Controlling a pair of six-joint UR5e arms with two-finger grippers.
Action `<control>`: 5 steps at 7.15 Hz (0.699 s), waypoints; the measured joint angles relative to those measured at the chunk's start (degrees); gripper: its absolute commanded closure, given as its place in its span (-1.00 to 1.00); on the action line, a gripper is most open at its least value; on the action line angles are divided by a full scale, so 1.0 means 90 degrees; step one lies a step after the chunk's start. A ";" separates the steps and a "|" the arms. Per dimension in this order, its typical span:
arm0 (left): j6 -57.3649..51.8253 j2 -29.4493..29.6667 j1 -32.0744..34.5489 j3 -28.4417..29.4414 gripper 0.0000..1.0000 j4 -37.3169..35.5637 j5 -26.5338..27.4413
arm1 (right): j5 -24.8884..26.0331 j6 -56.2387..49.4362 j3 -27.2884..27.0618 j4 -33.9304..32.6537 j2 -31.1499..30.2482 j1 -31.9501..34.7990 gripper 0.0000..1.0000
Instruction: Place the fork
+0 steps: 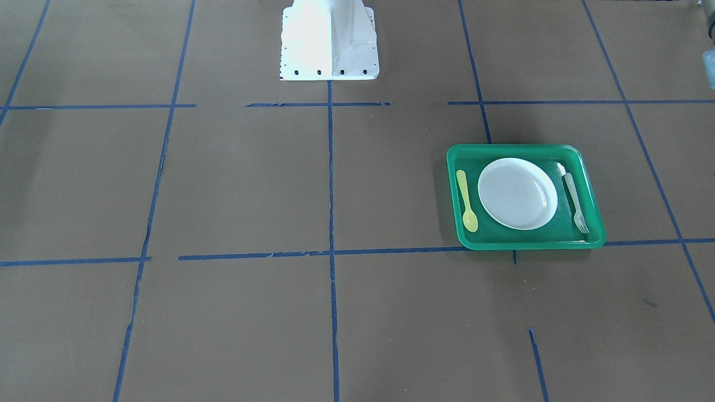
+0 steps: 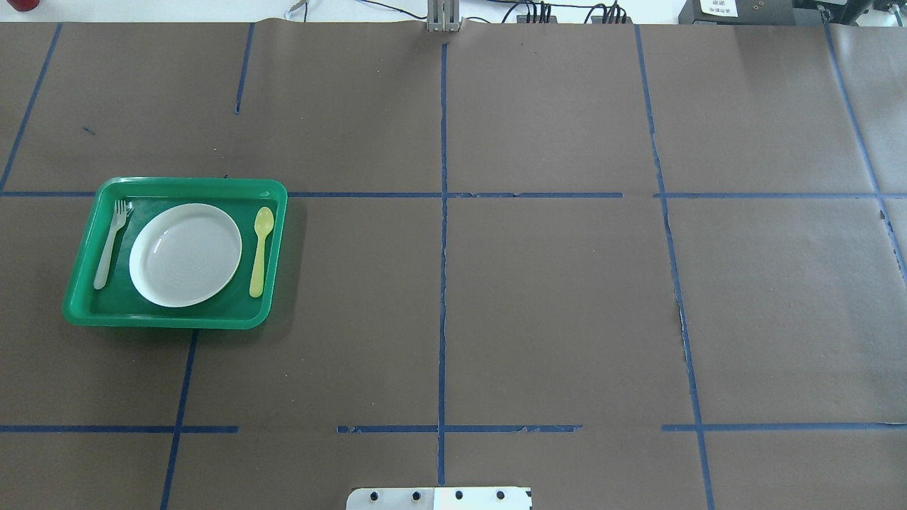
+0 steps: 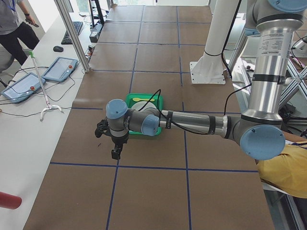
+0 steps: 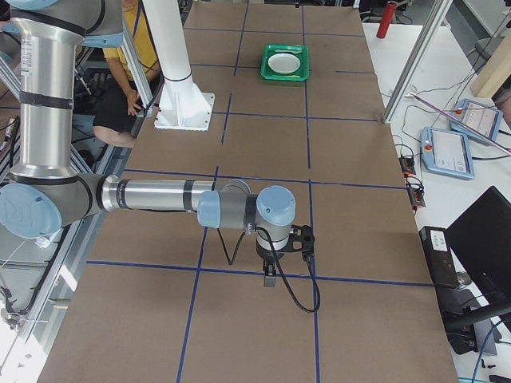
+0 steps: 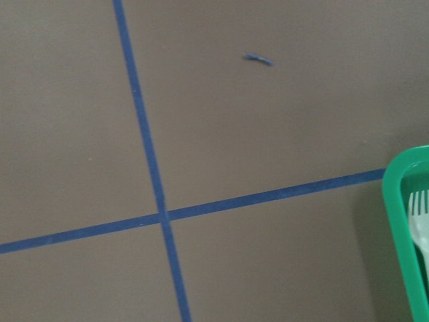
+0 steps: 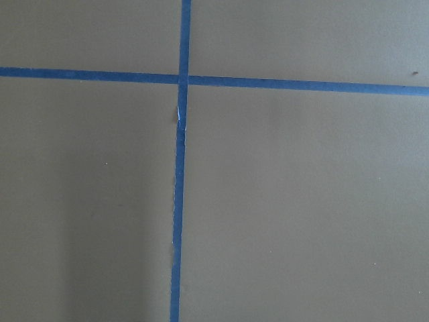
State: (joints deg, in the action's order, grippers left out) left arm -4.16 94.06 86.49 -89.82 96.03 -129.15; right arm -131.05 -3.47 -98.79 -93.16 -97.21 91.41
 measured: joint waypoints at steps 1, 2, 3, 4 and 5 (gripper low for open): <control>-0.0626 0.0018 0.0430 0.0089 -0.98 -0.0345 -0.0132 | 0.0000 -0.0002 0.0000 0.0000 0.0000 0.0000 -1.00; -0.0950 0.0076 0.0684 0.0120 -1.00 -0.0726 -0.0224 | 0.0000 -0.0002 0.0000 0.0000 0.0000 0.0000 -1.00; -0.1046 0.0162 0.0780 0.0108 -1.00 -0.1105 -0.0271 | 0.0000 0.0001 0.0000 0.0000 0.0000 0.0000 -1.00; -0.1057 0.0197 0.0811 0.0074 -1.00 -0.1353 -0.0348 | 0.0000 0.0002 0.0000 0.0000 0.0000 0.0000 -1.00; -0.1060 0.0168 0.0823 0.0033 -1.00 -0.1431 -0.0598 | 0.0000 -0.0002 0.0000 0.0000 0.0000 0.0000 -1.00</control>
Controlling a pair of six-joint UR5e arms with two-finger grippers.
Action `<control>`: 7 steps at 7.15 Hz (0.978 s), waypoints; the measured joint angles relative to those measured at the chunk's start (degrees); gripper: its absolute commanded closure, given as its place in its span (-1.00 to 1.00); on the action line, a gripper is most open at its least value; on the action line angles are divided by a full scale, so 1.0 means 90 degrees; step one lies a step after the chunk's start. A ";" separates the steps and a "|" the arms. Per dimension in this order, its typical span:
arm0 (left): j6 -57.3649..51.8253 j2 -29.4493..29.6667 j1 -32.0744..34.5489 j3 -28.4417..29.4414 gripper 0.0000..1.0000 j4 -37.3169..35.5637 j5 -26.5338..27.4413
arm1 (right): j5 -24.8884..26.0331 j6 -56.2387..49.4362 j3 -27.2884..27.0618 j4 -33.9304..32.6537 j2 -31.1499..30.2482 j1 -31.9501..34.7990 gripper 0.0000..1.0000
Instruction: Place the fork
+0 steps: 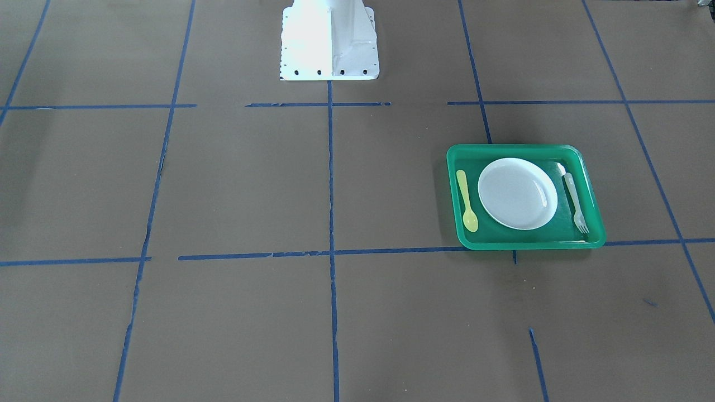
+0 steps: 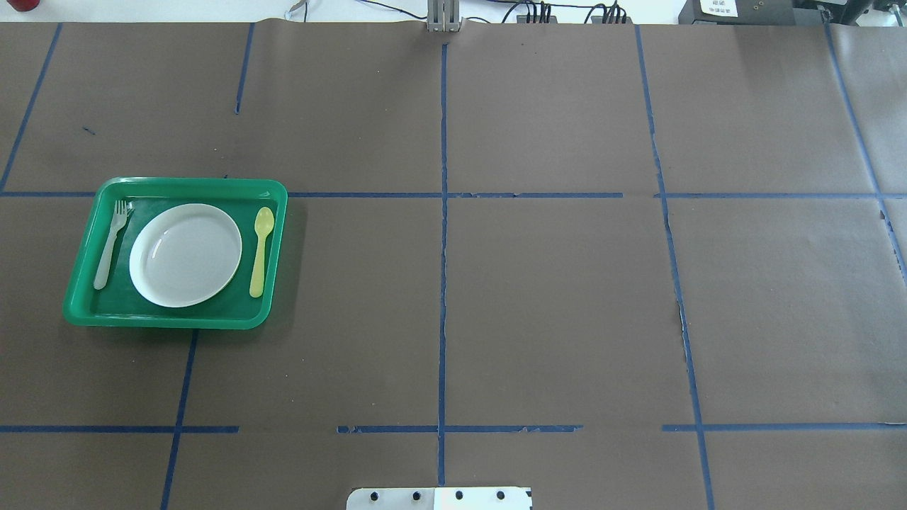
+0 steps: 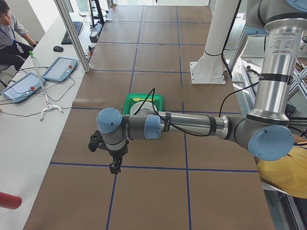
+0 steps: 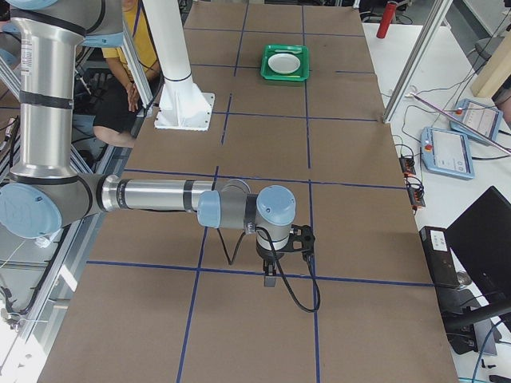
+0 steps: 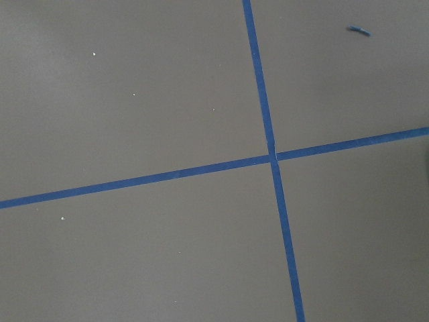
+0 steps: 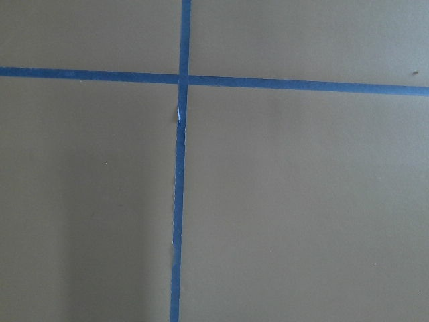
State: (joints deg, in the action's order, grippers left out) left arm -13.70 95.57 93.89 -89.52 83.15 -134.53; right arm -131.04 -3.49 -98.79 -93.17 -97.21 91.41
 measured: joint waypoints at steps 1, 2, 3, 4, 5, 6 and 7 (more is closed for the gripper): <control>-0.0010 -0.0057 0.0001 -0.0015 -1.00 0.0018 -0.0369 | 0.0000 -0.0002 0.0000 0.0000 0.0000 0.0000 -1.00; -0.0027 -0.0121 0.0001 0.0005 -1.00 0.0029 -0.0595 | 0.0000 -0.0001 0.0000 0.0000 0.0000 0.0000 -1.00; -0.0042 -0.0138 0.0000 0.0023 -1.00 0.0025 -0.0670 | 0.0000 0.0001 0.0000 0.0000 0.0000 0.0000 -1.00; -0.0058 -0.0128 -0.0002 0.0022 -1.00 0.0019 -0.0682 | 0.0000 -0.0001 0.0000 0.0000 0.0000 0.0000 -1.00; -0.0065 -0.0138 -0.0002 -0.0016 -1.00 0.0007 -0.0679 | 0.0000 -0.0002 0.0000 0.0000 0.0000 0.0000 -1.00; -0.0068 -0.0161 -0.0002 -0.0082 -1.00 -0.0009 -0.0668 | 0.0000 -0.0003 0.0000 0.0000 0.0000 0.0000 -1.00; -0.0069 -0.0175 -0.0001 -0.0123 -1.00 -0.0019 -0.0656 | 0.0000 -0.0003 0.0000 0.0000 0.0000 0.0000 -1.00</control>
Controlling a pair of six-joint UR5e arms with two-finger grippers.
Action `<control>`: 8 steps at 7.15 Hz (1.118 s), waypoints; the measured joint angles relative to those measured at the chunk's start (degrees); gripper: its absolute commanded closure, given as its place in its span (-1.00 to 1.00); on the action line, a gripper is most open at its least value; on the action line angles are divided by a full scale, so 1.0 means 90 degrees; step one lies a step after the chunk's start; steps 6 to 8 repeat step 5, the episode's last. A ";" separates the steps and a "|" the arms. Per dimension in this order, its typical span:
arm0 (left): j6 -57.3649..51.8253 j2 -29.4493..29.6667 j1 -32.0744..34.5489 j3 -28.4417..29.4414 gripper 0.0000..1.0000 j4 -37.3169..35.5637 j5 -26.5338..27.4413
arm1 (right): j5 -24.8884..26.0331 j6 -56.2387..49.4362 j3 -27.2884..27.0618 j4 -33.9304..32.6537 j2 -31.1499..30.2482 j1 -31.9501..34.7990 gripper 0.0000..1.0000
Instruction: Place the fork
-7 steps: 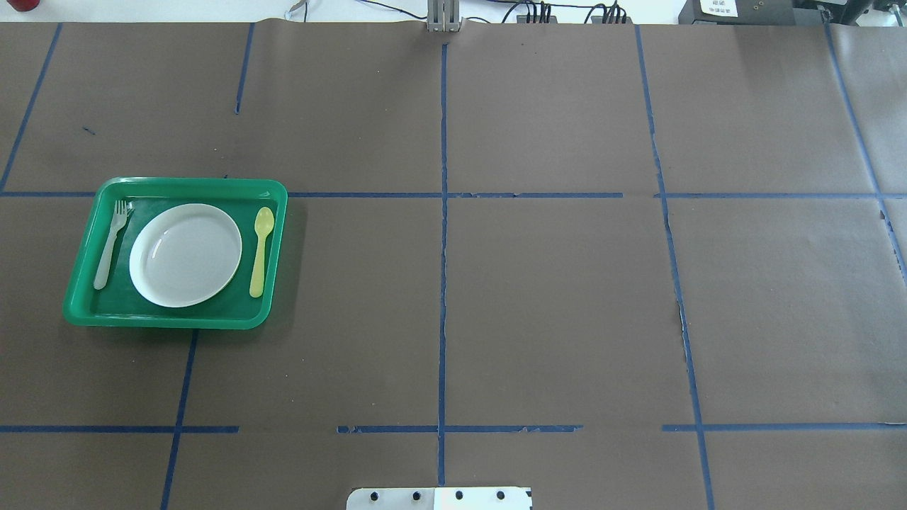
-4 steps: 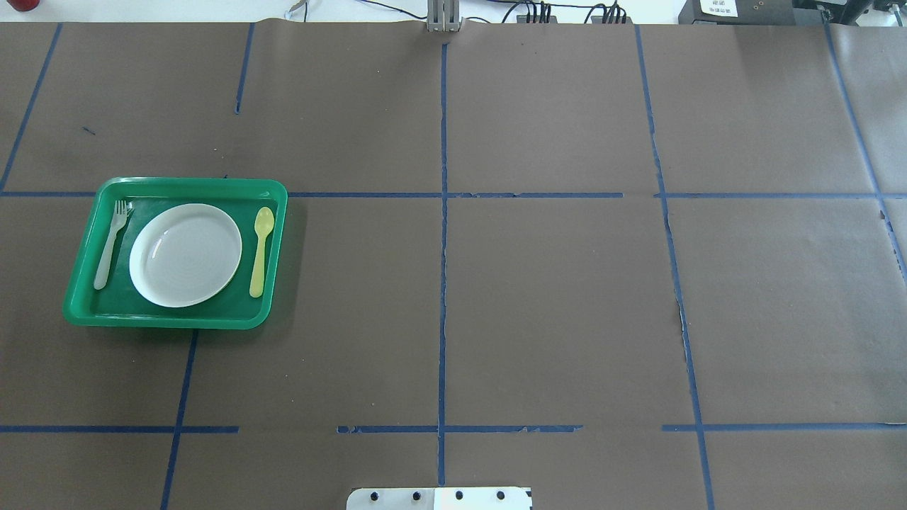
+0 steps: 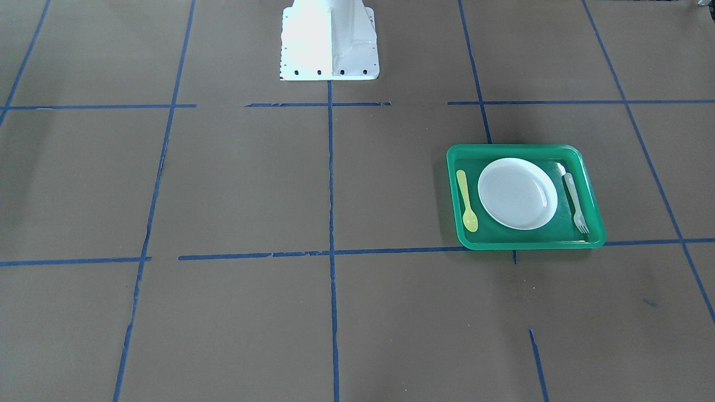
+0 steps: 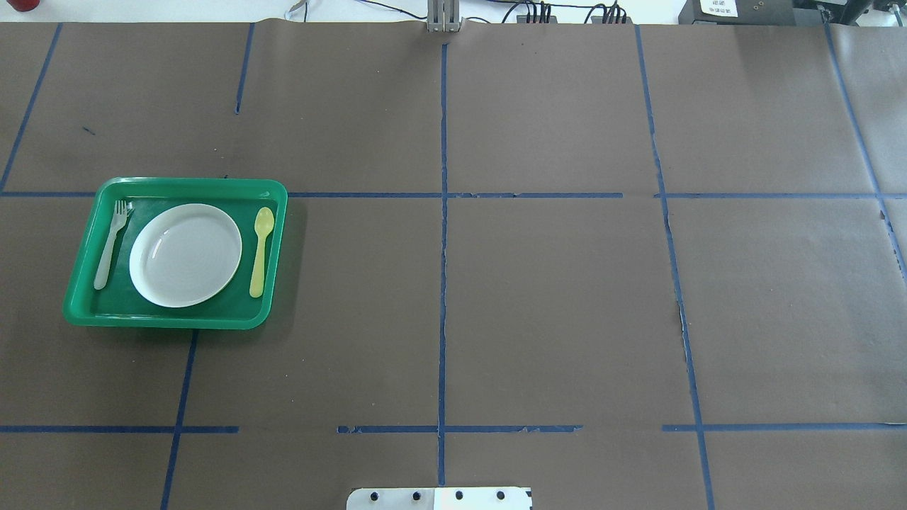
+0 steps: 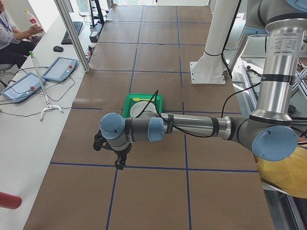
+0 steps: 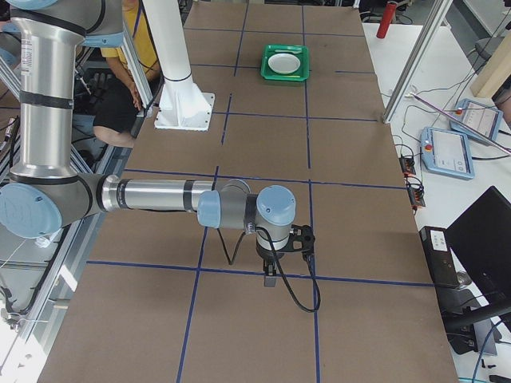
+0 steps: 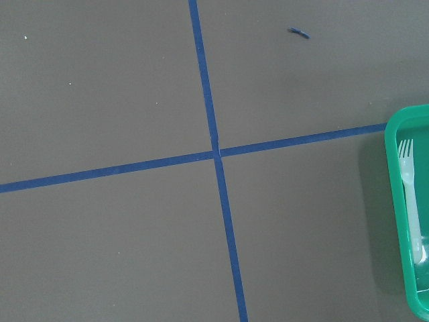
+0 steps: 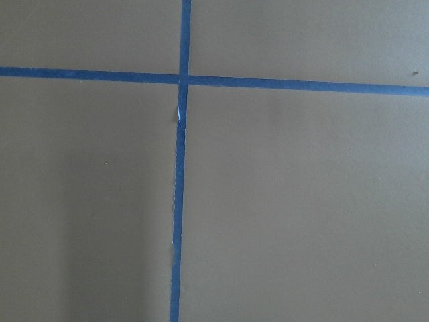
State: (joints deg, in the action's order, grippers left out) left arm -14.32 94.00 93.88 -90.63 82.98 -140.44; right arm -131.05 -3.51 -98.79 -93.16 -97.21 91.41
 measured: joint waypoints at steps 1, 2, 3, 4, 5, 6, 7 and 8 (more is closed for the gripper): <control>0.0000 -0.0011 0.0001 -0.0029 -1.00 -0.0007 0.0005 | 0.0000 0.0000 0.0000 0.0000 0.0000 0.0000 -1.00; 0.0000 -0.0013 0.0001 -0.0041 -1.00 -0.0010 0.0007 | 0.0000 0.0002 0.0000 0.0000 0.0000 0.0000 -1.00; 0.0000 -0.0010 0.0001 -0.0047 -1.00 -0.0011 0.0010 | 0.0000 0.0006 0.0000 0.0000 0.0000 0.0000 -1.00; 0.0000 -0.0003 0.0000 -0.0047 -1.00 -0.0011 0.0015 | 0.0000 0.0006 0.0000 0.0000 0.0000 0.0000 -1.00; 0.0000 0.0011 -0.0001 -0.0047 -1.00 -0.0011 0.0017 | 0.0000 0.0003 0.0000 0.0000 0.0000 0.0000 -1.00; 0.0000 0.0011 -0.0001 -0.0047 -1.00 -0.0011 0.0017 | 0.0000 0.0003 0.0000 0.0000 0.0000 0.0000 -1.00; 0.0000 0.0011 -0.0001 -0.0047 -1.00 -0.0011 0.0017 | 0.0000 0.0003 0.0000 0.0000 0.0000 0.0000 -1.00; 0.0000 0.0011 -0.0001 -0.0047 -1.00 -0.0011 0.0017 | 0.0000 0.0003 0.0000 0.0000 0.0000 0.0000 -1.00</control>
